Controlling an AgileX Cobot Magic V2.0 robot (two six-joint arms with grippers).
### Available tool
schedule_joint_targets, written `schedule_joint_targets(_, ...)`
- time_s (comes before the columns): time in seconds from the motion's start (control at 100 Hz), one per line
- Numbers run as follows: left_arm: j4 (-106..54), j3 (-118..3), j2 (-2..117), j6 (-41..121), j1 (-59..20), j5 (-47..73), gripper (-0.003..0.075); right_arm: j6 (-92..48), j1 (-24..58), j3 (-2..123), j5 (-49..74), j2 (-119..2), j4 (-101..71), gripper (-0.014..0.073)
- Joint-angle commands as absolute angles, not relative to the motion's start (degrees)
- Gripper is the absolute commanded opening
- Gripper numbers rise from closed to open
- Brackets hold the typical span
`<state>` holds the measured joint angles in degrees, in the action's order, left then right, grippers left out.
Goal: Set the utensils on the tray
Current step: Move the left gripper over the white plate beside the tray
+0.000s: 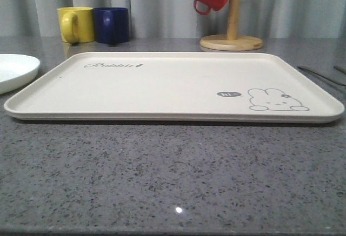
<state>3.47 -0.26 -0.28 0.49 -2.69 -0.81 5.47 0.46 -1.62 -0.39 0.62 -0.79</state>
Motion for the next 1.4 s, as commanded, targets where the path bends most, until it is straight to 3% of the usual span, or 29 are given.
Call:
schedule_joint_targets(0.0, 3.13, 2.16, -2.20, 0.00, -2.65, -5.74, -0.0017, 5.08, 0.17, -0.52, -5.25, 1.87, -0.69, -0.0068)
schedule_joint_targets(0.35, 3.00, 1.06, -2.20, 0.00, -2.65, -5.03, -0.0017, 5.08, 0.17, -0.52, -5.25, 1.87, -0.69, -0.0068)
schedule_joint_targets(0.6, 1.65, -11.77, 1.96, 0.00, -2.65, 6.13, -0.0017, 5.08, 0.17, -0.52, -5.25, 1.87, -0.69, -0.0068)
schedule_joint_targets(1.03, 3.90, -46.62, 29.49, 0.59, -2.65, 35.23, -0.0017, 5.08, 0.17, -0.52, -5.25, 1.87, -0.69, -0.0068)
schedule_joint_targets(1.39, 4.33, -53.81, 45.19, 0.69, -2.65, 40.97, -0.0017, 5.08, 0.17, -0.52, -5.25, 1.87, -0.69, -0.0068)
